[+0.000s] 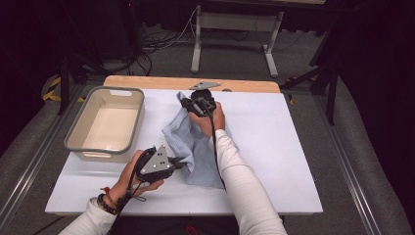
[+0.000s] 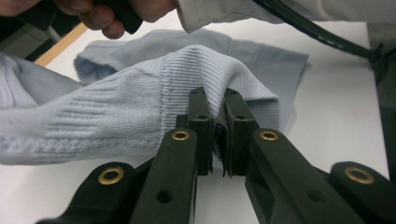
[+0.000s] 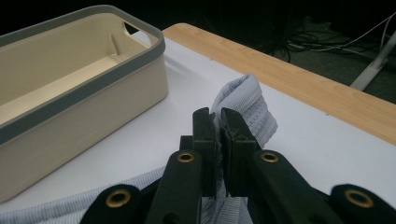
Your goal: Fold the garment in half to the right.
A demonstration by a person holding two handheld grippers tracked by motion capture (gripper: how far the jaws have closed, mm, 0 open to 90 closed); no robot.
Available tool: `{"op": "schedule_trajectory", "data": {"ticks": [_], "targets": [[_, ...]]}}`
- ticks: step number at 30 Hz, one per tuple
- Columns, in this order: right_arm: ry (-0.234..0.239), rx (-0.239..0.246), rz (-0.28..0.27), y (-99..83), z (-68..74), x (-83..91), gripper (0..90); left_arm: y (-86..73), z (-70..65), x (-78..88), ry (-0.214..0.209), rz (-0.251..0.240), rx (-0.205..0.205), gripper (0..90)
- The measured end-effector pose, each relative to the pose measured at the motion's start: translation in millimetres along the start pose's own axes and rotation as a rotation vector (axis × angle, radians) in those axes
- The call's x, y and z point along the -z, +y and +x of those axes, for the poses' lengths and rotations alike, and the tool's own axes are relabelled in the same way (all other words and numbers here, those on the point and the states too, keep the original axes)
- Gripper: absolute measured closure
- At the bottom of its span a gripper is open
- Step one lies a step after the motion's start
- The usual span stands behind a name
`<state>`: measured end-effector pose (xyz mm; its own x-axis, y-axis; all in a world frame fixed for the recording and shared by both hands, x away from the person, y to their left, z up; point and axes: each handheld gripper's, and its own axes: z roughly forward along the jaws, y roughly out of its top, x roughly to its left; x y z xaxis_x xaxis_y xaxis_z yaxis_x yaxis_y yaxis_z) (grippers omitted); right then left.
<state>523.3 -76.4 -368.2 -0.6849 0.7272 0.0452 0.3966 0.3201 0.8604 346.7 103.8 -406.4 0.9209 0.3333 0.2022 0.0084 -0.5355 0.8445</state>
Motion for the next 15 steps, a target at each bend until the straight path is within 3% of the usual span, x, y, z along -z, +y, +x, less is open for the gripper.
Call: {"op": "schedule_trajectory", "data": {"ticks": [8, 15], "targets": [[-0.019, -0.002, -0.027, -8.4, -16.7, 27.1, 85.7, 7.9, -6.3, -18.0, -0.054, -0.028, -0.002, 84.3], [-0.053, 0.002, -0.032, -24.1, -42.1, 56.3, 85.5, 17.0, -15.1, -40.8, -0.086, -0.027, -0.005, 84.0]]}}
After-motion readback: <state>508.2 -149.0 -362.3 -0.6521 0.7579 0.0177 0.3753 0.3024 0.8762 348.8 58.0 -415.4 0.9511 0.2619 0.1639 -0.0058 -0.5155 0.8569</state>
